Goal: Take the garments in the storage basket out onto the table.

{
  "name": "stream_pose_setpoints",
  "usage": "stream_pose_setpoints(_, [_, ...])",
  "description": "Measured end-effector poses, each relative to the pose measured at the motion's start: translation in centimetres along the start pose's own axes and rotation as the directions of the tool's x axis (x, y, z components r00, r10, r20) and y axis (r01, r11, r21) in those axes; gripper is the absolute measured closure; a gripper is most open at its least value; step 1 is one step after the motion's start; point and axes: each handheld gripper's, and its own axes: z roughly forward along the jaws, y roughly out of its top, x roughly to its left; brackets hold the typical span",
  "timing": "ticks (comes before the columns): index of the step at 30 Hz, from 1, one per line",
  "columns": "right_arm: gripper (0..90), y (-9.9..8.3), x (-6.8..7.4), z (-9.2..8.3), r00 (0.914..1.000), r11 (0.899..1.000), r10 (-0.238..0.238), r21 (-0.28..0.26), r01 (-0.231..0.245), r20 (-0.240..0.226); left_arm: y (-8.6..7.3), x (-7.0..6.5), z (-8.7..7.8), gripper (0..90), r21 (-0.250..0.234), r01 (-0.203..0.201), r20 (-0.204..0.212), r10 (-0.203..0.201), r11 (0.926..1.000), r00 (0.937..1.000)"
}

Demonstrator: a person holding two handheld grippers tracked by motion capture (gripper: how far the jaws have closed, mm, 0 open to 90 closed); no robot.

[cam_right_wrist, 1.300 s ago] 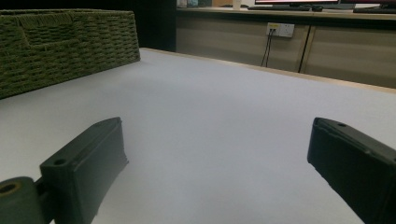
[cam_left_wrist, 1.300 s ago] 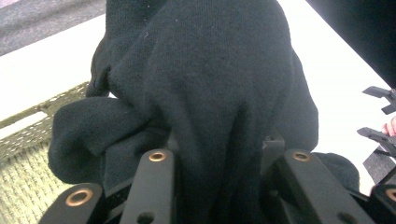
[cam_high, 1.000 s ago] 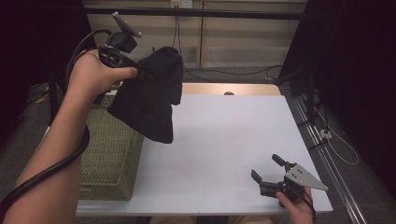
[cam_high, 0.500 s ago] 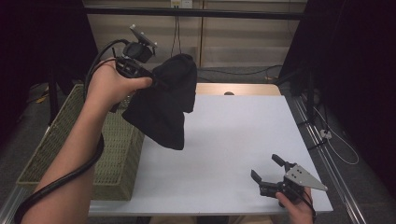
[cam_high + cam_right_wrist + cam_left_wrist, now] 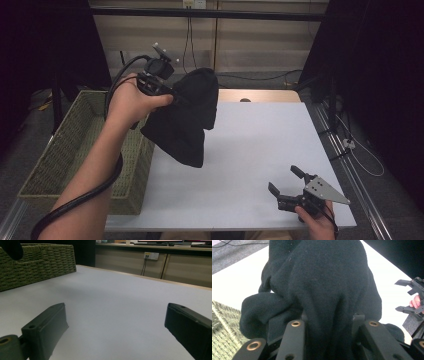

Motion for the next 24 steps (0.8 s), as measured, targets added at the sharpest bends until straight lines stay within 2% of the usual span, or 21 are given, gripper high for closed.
stream_pose_setpoints(5, [3.2, 0.0, 0.1, 0.0, 1.0, 1.0, -0.006, 0.005, 0.006, 0.0, -0.3, -0.7, 1.0, 67.0, -0.012, -0.002, 0.009, 0.002, 0.9999, 1.0])
stream_pose_setpoints(10, [3.2, -0.1, 0.1, 0.1, 0.9999, 1.0, -0.015, 0.011, 0.015, -0.006, -0.5, -1.6, 2.0, 67.0, -0.011, -0.026, 0.018, 0.026, 0.9996, 0.9995])
stream_pose_setpoints(16, [3.3, -0.1, 0.2, 0.1, 0.9998, 1.0, -0.016, 0.011, 0.016, -0.008, -0.8, -2.1, 2.9, 66.9, -0.02, -0.032, 0.02, 0.032, 0.9993, 0.9993])
stream_pose_setpoints(17, [3.2, -0.1, 0.2, 0.1, 0.9998, 1.0, -0.017, 0.011, 0.017, -0.007, -0.8, -2.1, 3.1, 66.9, -0.016, -0.043, 0.019, 0.043, 0.9989, 0.9989])
stream_pose_setpoints(24, [3.2, -0.1, 0.2, 0.1, 0.9998, 1.0, -0.018, 0.013, 0.018, -0.009, -1.3, -2.7, 4.3, 66.8, -0.028, -0.038, 0.028, 0.039, 0.9989, 0.9989])
